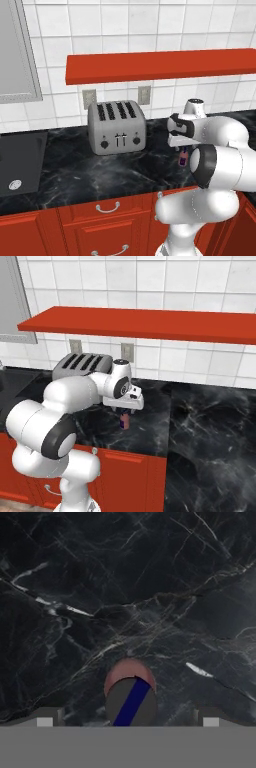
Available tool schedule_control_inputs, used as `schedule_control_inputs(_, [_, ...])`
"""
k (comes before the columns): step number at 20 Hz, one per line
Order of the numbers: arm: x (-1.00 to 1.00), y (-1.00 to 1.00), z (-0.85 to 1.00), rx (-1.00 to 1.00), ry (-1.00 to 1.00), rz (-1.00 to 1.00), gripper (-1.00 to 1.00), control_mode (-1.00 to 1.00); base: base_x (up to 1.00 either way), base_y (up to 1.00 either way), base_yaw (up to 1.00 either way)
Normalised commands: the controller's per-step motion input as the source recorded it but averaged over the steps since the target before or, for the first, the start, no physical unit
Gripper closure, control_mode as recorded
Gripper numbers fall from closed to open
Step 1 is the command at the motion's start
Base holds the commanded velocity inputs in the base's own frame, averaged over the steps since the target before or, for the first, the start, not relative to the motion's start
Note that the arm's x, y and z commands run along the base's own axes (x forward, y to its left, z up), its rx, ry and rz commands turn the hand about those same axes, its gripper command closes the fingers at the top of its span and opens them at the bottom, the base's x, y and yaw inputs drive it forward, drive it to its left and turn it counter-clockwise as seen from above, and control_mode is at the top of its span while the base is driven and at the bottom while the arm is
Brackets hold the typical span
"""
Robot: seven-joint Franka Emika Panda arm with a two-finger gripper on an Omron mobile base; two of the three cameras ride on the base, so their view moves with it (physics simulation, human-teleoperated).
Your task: There is a wine glass and glass cup on the dining counter. Place the wine bottle next to the wine glass and the juice bottle next to the glass cup.
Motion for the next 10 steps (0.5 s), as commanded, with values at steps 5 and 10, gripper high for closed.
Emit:
schedule_control_inputs(5, [0.04,-0.06,-0.08,0.0,0.0,0.03,-1.0,-1.0,0.0,0.0,0.0])
schedule_control_inputs(10, [0.01,0.0,-0.04,0.0,0.0,0.02,-1.0,-1.0,0.0,0.0,0.0])
